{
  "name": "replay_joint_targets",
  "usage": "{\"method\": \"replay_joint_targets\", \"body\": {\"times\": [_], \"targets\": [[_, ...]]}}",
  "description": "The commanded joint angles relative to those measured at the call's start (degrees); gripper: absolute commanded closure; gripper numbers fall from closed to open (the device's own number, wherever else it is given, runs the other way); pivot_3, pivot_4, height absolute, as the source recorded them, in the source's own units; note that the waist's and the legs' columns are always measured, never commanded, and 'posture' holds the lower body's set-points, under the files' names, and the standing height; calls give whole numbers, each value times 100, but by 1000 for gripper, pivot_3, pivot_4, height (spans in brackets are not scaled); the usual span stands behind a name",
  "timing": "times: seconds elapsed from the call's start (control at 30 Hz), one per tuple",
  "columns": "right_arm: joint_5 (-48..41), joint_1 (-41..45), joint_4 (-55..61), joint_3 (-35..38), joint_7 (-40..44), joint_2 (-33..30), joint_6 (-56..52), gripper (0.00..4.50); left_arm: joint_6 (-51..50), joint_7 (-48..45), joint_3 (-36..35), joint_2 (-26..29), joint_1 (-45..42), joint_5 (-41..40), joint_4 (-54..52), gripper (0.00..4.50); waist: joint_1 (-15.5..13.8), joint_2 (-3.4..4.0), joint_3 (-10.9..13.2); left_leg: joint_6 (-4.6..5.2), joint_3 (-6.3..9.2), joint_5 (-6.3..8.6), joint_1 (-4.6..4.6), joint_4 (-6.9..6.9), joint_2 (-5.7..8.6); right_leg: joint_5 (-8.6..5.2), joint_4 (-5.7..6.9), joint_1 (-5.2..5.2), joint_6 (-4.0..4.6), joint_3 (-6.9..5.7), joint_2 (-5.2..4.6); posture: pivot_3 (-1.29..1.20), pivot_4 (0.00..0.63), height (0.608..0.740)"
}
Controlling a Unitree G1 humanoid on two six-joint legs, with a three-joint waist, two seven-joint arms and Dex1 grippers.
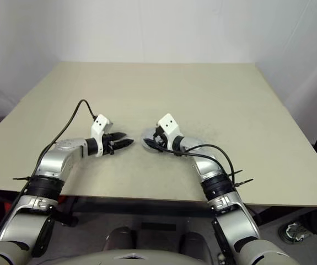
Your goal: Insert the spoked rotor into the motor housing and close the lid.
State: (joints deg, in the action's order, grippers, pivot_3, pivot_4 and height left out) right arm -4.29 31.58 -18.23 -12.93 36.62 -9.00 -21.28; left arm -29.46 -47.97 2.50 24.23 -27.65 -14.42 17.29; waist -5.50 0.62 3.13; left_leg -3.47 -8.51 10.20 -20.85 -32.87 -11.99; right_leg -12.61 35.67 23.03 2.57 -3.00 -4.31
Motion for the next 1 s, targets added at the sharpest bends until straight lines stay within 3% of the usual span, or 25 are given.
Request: {"method": "replay_joint_targets", "body": {"times": [0.03, 0.57, 1.0], "targets": [[-40, 135, -30, 89, -33, 38, 32, 1353, -24, 51, -90, -24, 23, -104, -276, 1752, 0, 0, 0, 0, 0, 0, 0, 0, 0, 0, 0, -1, 0, 0, 0, 0, 0, 740], [118, 299, -287, 95, -131, -20, 238, 1353, -81, 113, -86, -43, 63, -139, -336, 1752, 1, 0, 0, -1, 0, 0, 2, -10, -2, 1, 5, -3, 0, 0, 0, 0, 0, 740], [-296, 213, 290, 374, 49, 31, 456, 1353, -52, 121, -86, -51, 82, -132, -300, 1752, 0, 0, 1, 9, 0, 5, -13, -11, -1, 2, 0, 6, 0, 0, 0, 0, 0, 740]]}}
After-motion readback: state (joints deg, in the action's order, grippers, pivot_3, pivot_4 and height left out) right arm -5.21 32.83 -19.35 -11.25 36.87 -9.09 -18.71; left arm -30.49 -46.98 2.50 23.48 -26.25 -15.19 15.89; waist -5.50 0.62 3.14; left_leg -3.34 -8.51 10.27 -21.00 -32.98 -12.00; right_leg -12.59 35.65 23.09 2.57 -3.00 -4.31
